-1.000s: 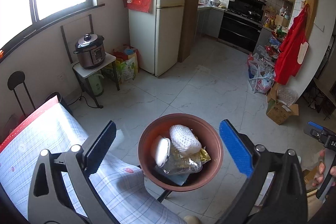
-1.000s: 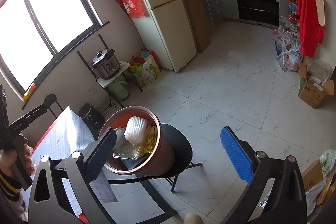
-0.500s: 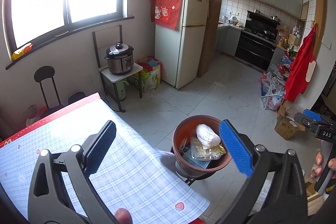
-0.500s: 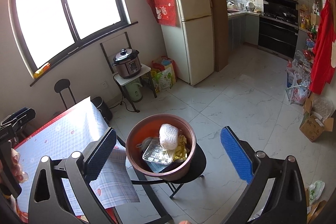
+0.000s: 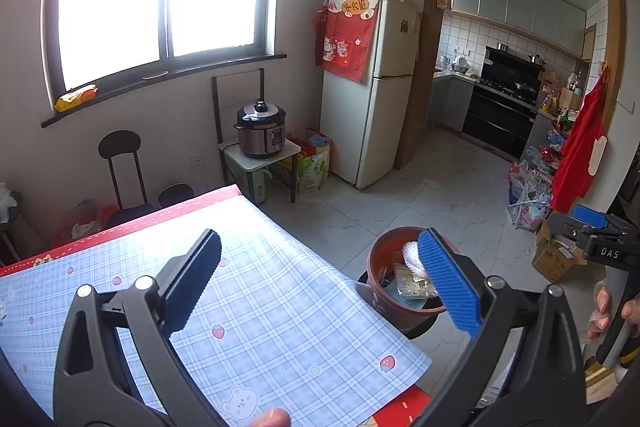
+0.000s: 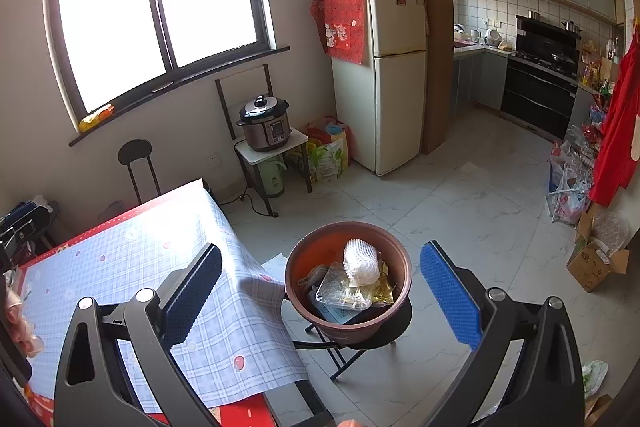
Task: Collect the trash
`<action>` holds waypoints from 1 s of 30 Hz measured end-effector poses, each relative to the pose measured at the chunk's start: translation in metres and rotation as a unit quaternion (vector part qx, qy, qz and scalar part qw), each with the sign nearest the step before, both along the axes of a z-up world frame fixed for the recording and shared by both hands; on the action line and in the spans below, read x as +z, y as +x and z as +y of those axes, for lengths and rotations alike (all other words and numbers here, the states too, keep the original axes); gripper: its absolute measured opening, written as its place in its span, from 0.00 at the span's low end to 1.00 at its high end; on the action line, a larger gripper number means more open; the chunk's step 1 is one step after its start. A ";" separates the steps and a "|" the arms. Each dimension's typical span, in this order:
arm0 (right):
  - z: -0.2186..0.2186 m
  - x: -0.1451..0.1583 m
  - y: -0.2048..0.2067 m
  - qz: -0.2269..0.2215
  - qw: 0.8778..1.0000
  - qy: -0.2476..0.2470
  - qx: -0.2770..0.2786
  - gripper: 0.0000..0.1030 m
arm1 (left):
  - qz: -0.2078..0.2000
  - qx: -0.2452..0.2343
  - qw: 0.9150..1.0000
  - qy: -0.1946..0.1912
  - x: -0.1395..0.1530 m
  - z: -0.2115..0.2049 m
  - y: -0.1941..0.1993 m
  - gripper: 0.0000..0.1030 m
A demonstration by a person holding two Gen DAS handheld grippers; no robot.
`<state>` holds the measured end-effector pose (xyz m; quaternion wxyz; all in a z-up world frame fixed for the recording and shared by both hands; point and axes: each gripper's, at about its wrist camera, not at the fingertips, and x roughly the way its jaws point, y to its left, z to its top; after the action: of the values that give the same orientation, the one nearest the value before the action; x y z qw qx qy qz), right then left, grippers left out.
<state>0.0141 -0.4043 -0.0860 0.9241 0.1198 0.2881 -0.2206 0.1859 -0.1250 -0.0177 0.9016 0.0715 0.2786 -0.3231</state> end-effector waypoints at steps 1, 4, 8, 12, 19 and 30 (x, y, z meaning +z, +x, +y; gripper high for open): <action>0.004 0.001 0.001 0.000 1.000 -0.002 0.000 0.95 | 0.000 0.003 1.000 0.000 0.000 0.005 0.002 0.94; 0.015 0.004 0.006 -0.001 1.000 -0.005 0.002 0.95 | 0.001 0.011 1.000 -0.001 -0.001 0.020 0.006 0.94; 0.026 0.007 0.010 -0.001 1.000 -0.008 0.003 0.95 | 0.000 0.020 1.000 -0.003 -0.001 0.034 0.012 0.94; 0.033 0.008 0.014 0.001 1.000 -0.013 0.002 0.95 | 0.001 0.023 1.000 -0.008 0.000 0.042 0.016 0.94; 0.037 0.009 0.019 0.003 1.000 -0.017 0.002 0.95 | 0.005 0.025 1.000 -0.013 -0.001 0.051 0.019 0.94; 0.046 0.013 0.025 0.000 0.999 -0.041 -0.004 0.95 | 0.001 0.033 0.999 -0.024 0.004 0.058 0.021 0.94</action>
<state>0.0386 -0.3583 -0.0729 0.9276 0.0829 0.2779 -0.2357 0.2071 -0.0667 -0.0138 0.9131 0.0405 0.2740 -0.2992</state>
